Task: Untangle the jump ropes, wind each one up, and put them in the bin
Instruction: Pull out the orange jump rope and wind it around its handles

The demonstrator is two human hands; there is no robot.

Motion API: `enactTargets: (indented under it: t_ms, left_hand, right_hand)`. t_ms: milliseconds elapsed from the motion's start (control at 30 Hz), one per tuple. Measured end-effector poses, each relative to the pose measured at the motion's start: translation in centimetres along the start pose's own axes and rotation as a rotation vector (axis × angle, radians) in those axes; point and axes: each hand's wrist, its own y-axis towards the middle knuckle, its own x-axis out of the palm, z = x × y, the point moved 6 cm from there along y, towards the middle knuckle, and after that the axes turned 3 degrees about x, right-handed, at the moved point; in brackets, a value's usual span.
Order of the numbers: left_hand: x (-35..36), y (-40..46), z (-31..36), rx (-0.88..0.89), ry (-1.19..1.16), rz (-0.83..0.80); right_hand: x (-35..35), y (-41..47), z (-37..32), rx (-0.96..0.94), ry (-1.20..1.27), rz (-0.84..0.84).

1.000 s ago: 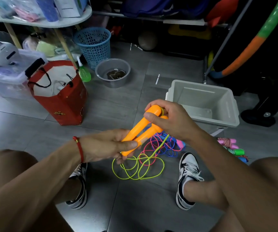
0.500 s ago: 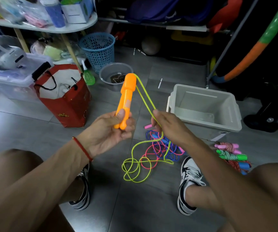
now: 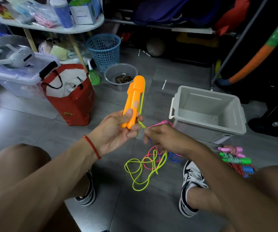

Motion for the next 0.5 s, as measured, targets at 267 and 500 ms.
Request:
enactTargets:
  t_ms: [267, 500]
  left_hand:
    - [-2.3, -0.6, 0.2, -0.009, 0.444, 0.016]
    - [-4.0, -0.4, -0.8, 0.000, 1.001, 0.041]
  right_hand:
    - [-4.7, -2.2, -1.3, -0.156, -0.693, 0.330]
    - [-2.5, -3.6, -4.0, -0.412, -1.142, 0.311]
